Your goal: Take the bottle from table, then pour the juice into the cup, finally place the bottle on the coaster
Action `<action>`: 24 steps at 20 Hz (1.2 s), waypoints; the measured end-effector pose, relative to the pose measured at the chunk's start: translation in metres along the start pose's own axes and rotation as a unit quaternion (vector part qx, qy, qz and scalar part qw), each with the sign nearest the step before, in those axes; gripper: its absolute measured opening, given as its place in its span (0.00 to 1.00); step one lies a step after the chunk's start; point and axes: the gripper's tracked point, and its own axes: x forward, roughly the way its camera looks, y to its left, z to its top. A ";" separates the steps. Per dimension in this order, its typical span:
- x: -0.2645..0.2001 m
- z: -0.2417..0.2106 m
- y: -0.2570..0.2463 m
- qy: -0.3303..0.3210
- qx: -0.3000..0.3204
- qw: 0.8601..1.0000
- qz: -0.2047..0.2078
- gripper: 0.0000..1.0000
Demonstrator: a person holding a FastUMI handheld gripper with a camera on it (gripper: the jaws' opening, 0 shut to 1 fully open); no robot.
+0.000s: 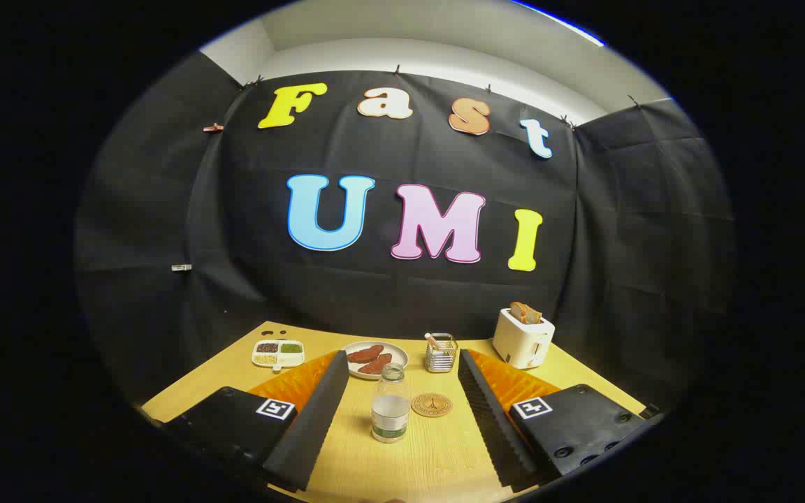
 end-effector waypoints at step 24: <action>0.010 -0.047 0.015 0.040 0.026 0.999 -0.012 0.97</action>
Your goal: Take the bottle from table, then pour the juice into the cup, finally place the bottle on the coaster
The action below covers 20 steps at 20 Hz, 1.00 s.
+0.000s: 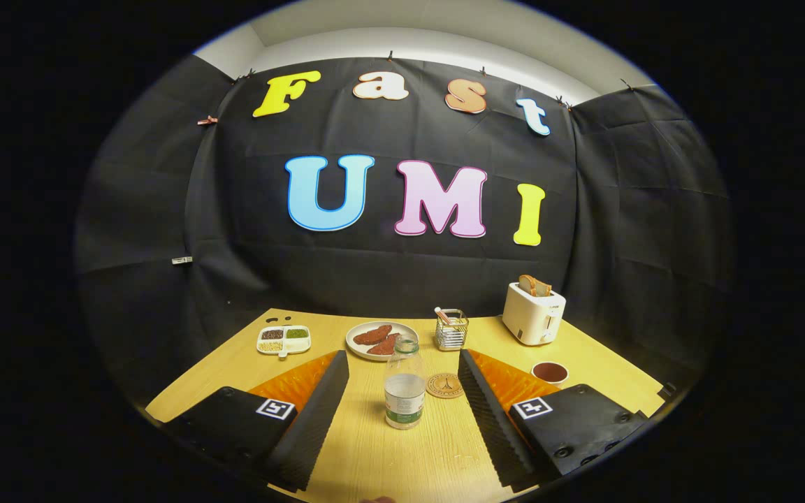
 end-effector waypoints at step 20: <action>0.081 -0.107 0.012 0.056 0.007 0.997 -0.043 0.97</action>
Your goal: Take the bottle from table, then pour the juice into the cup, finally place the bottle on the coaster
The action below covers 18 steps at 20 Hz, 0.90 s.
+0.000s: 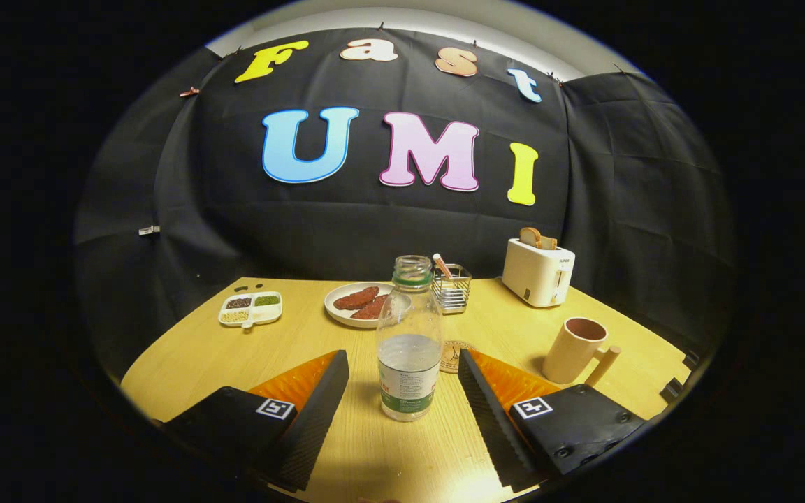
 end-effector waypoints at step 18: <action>0.067 -0.031 -0.005 0.024 0.013 0.999 -0.034 0.97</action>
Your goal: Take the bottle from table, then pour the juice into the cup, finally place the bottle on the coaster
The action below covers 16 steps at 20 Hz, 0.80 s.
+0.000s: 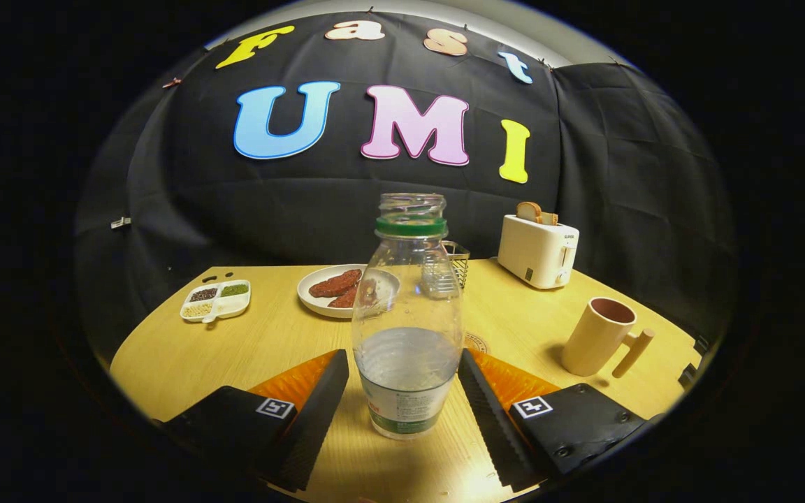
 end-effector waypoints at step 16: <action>0.005 0.001 -0.004 0.008 0.016 0.999 0.032 0.75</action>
